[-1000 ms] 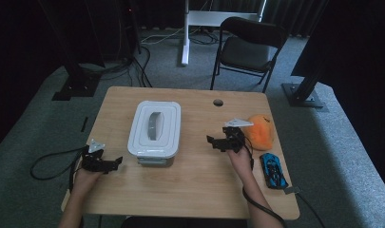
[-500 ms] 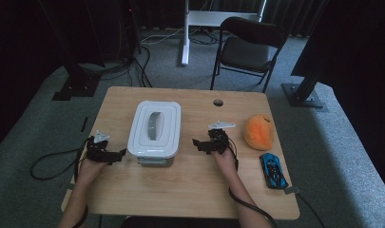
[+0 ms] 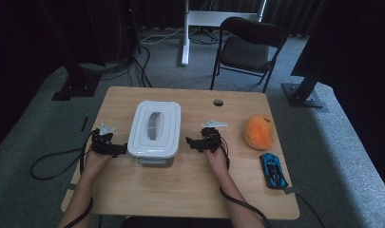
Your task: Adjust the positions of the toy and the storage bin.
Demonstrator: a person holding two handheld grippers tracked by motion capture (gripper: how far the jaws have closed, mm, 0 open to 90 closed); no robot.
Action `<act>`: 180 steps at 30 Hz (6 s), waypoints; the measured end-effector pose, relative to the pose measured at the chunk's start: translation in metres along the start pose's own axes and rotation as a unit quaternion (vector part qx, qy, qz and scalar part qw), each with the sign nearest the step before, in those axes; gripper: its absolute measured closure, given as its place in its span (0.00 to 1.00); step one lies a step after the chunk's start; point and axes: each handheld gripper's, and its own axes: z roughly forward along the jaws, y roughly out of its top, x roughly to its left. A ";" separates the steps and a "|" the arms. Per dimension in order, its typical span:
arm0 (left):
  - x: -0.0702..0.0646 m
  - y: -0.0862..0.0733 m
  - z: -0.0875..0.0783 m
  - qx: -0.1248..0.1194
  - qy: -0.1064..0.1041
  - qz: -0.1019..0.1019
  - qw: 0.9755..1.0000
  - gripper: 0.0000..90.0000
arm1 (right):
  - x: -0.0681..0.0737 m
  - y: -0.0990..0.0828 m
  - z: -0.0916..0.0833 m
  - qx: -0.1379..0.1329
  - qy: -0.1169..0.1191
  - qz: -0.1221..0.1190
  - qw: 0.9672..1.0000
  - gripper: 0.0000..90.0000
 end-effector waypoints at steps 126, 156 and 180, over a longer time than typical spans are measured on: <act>-0.088 0.048 0.041 -0.001 -0.047 0.047 0.998 0.00 | -0.056 0.007 -0.016 0.003 -0.011 0.019 1.000 0.16; -0.119 0.032 0.010 -0.003 -0.030 0.089 0.996 0.01 | -0.035 -0.010 -0.051 0.005 0.019 -0.042 0.999 0.24; -0.147 0.009 -0.019 -0.005 -0.057 0.118 0.991 0.01 | -0.029 -0.034 -0.073 0.002 0.042 -0.053 0.998 0.25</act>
